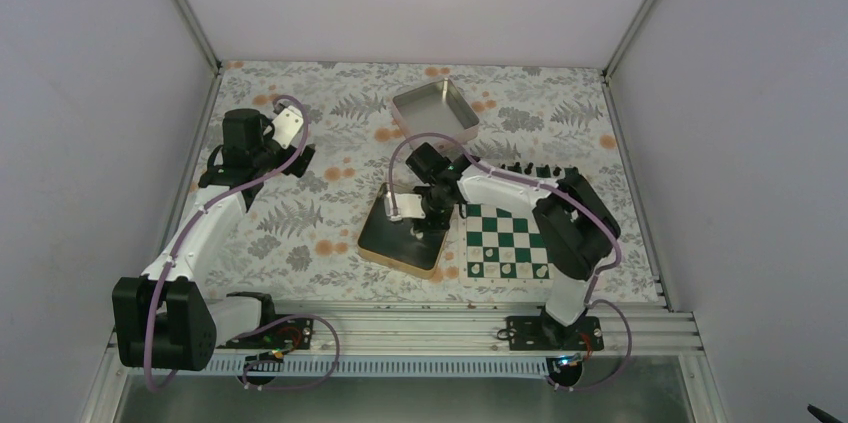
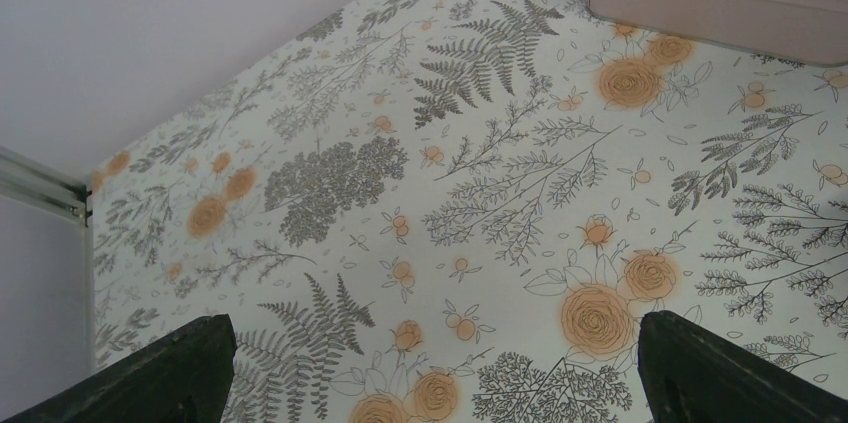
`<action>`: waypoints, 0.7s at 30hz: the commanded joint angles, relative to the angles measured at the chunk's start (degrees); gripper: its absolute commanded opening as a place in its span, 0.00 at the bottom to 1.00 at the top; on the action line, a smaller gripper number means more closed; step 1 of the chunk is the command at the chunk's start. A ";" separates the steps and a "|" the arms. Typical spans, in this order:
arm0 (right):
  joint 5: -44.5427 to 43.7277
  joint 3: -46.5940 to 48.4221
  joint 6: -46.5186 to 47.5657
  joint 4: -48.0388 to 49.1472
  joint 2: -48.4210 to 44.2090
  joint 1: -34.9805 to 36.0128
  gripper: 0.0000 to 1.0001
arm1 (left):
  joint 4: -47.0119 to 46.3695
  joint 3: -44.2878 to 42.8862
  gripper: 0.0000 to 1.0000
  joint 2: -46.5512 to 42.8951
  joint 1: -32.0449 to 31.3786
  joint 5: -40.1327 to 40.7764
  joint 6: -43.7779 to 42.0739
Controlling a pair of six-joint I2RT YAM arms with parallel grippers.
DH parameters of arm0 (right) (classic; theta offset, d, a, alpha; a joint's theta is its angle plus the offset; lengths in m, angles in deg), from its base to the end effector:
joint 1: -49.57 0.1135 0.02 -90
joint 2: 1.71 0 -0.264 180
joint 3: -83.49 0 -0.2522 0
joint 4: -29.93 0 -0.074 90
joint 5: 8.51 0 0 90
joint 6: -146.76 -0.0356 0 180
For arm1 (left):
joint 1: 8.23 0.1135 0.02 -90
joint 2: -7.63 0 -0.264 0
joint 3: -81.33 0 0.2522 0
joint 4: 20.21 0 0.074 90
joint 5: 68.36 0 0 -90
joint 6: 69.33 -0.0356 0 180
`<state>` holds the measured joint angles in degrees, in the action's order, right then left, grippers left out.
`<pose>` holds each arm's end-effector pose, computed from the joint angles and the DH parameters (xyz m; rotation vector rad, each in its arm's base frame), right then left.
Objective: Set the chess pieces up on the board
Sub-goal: Pick up the chess piece from the storage box.
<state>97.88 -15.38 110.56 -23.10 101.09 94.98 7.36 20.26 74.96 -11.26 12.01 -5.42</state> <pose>0.2325 0.2502 0.1735 -2.1919 1.7932 0.3788 0.2589 -0.0197 0.2689 0.6341 2.0568 0.0519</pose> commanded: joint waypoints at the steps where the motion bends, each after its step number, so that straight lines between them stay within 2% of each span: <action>1: -1.05 1.33 -1.57 2.17 2.04 0.95 0.29 | -0.97 0.84 1.00 -1.35 -0.13 -0.09 0.43; 15: -2.26 2.52 -2.12 1.75 4.16 1.02 0.26 | -1.06 0.82 1.00 -1.11 -0.14 -0.22 0.25; 21: -1.60 2.96 -2.21 2.08 3.74 1.06 0.16 | -1.13 0.88 1.00 -1.06 -0.09 -0.30 0.25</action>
<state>95.93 -13.96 108.92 -21.59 104.54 95.65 7.36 20.68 74.70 -11.23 12.01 -5.42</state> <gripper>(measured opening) 0.180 1.000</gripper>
